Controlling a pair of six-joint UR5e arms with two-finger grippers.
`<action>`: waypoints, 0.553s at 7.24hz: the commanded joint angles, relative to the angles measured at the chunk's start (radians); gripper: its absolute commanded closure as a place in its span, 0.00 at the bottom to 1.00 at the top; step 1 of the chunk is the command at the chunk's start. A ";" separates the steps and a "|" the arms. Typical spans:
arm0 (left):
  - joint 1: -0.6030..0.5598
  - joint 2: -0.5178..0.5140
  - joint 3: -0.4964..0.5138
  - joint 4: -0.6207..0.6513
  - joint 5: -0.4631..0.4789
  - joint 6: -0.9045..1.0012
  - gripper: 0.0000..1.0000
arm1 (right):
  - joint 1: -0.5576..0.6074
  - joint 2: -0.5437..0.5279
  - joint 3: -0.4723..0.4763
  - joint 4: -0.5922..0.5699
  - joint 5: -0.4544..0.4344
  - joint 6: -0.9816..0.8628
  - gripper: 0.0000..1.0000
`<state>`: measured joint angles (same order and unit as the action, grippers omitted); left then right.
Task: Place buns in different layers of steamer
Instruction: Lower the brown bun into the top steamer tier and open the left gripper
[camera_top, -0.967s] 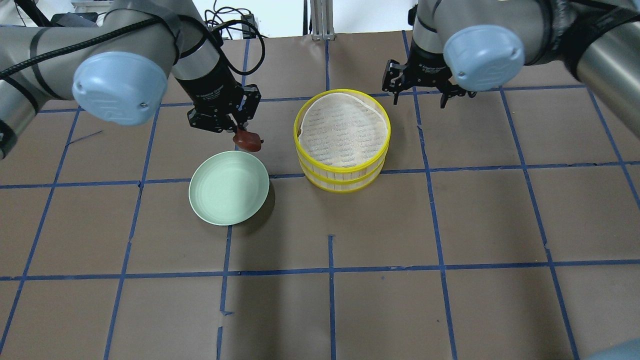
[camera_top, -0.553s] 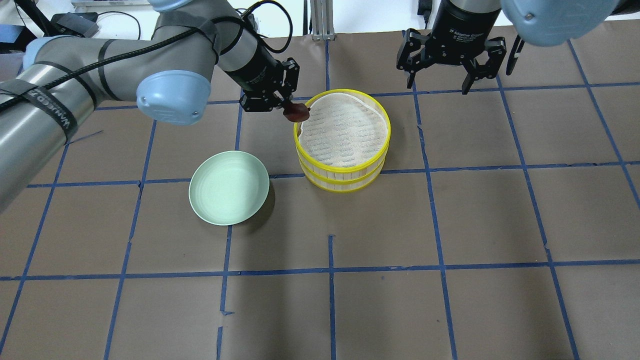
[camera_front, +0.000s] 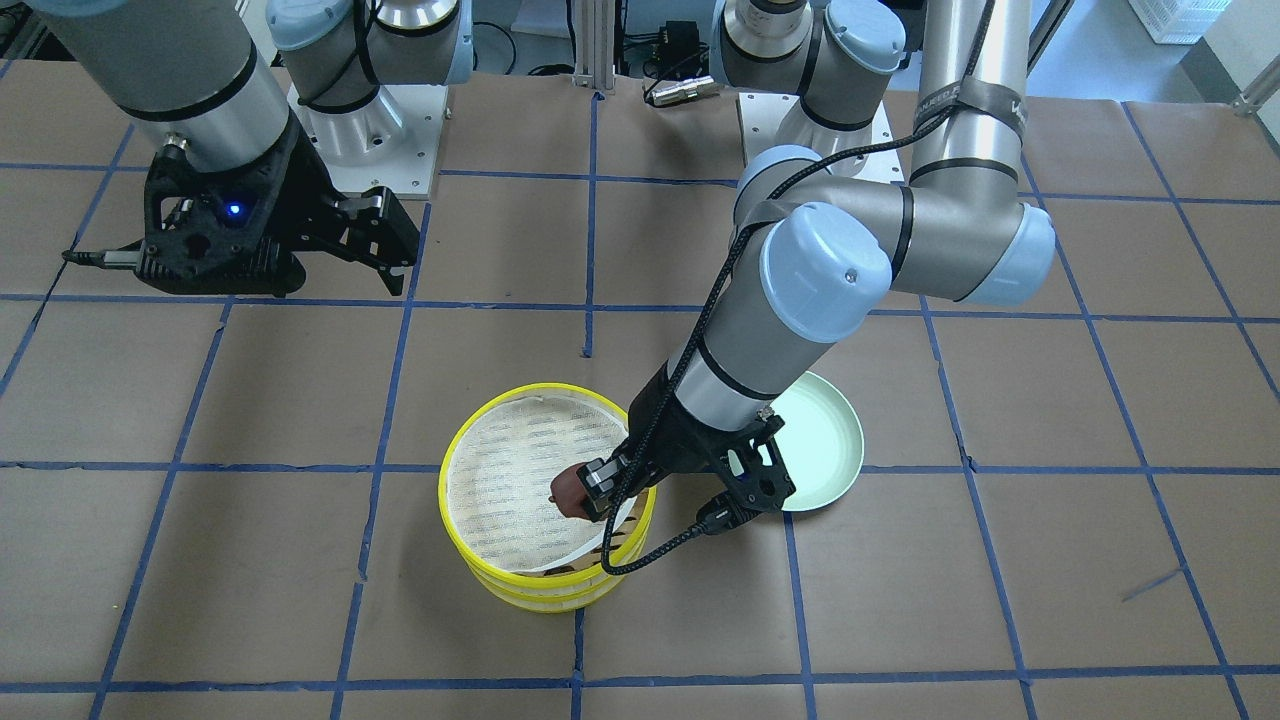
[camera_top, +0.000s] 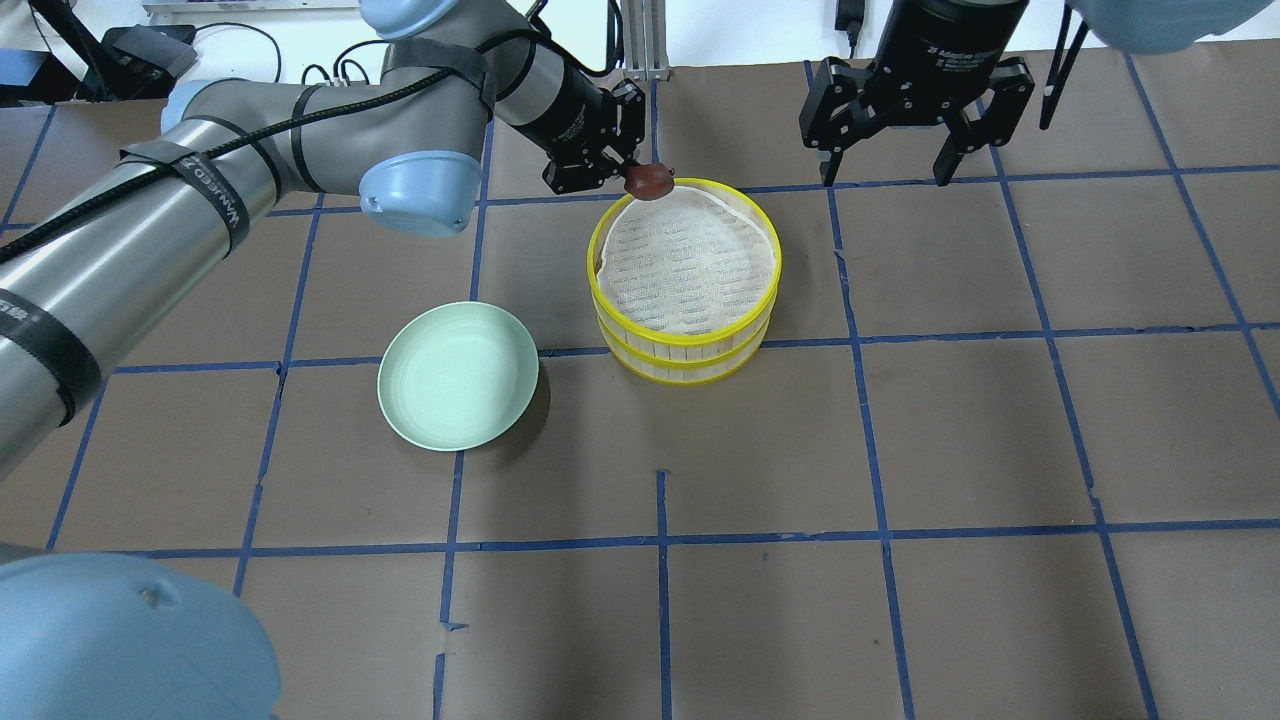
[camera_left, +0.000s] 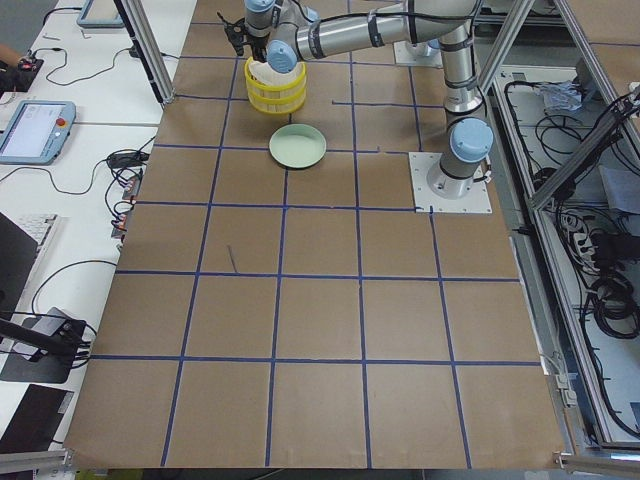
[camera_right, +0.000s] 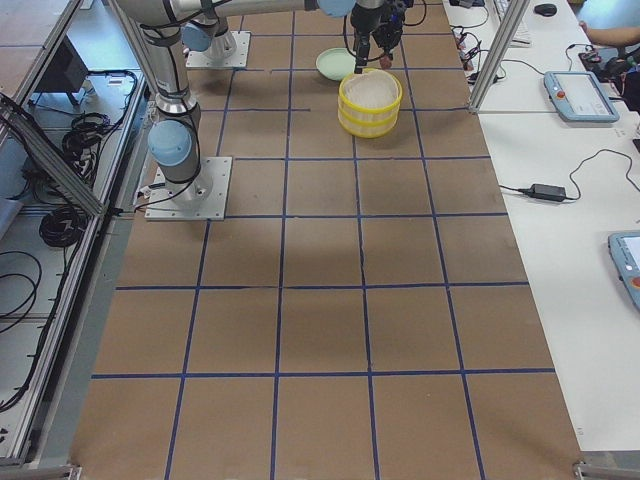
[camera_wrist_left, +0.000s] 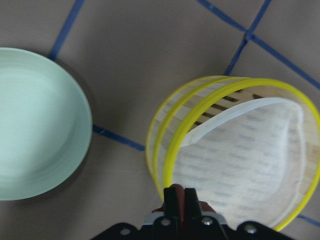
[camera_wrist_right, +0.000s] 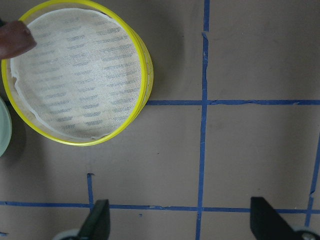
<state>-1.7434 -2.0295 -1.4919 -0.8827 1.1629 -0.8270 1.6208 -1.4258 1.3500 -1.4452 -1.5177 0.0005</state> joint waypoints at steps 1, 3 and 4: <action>-0.002 -0.008 -0.005 0.024 -0.002 -0.003 0.00 | -0.057 -0.037 -0.012 0.043 -0.012 -0.114 0.00; -0.002 0.006 -0.004 0.024 0.000 0.015 0.00 | -0.053 -0.027 0.007 0.028 0.047 -0.116 0.00; 0.002 0.038 -0.017 0.024 0.009 0.070 0.00 | -0.067 -0.038 0.046 -0.006 0.038 -0.108 0.00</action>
<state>-1.7445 -2.0189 -1.4996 -0.8594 1.1645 -0.8035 1.5642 -1.4585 1.3609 -1.4201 -1.4798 -0.1131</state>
